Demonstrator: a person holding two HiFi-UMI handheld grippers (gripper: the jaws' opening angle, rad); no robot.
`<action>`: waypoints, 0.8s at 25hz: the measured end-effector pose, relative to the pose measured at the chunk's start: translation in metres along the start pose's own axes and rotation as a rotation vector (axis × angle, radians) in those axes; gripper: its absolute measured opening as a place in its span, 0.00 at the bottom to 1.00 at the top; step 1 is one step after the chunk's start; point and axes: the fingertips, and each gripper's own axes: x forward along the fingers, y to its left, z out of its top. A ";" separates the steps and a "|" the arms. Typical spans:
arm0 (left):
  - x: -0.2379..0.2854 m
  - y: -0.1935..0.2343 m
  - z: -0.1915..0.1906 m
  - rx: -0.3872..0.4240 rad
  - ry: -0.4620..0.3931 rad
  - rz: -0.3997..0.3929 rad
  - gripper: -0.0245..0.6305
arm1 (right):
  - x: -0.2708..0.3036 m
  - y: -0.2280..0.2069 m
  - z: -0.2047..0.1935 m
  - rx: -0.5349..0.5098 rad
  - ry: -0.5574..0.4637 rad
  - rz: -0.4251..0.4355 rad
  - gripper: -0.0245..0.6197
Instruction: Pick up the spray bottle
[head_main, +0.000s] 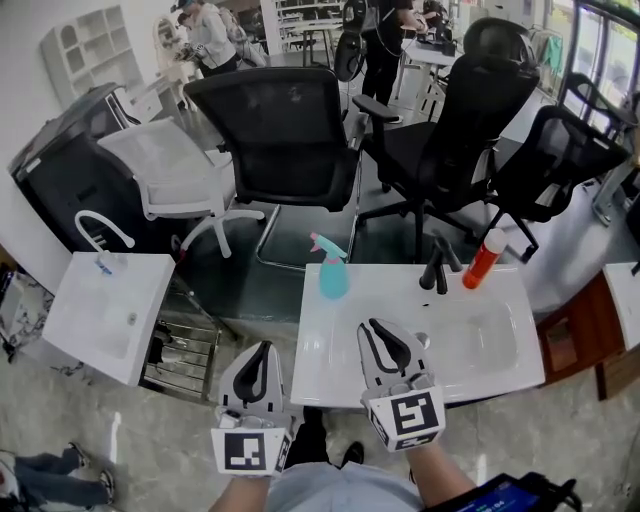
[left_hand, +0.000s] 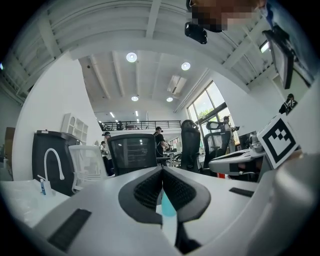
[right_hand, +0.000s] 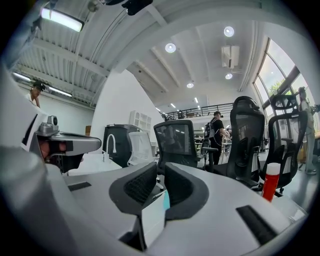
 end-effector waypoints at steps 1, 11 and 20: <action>0.004 0.001 -0.001 -0.001 0.000 -0.003 0.07 | 0.003 -0.001 0.000 0.001 0.003 -0.002 0.14; 0.055 0.010 -0.019 -0.022 0.027 -0.063 0.07 | 0.046 -0.018 -0.020 0.007 0.070 -0.009 0.16; 0.111 0.033 -0.052 -0.058 0.094 -0.084 0.07 | 0.103 -0.035 -0.043 0.024 0.115 -0.006 0.25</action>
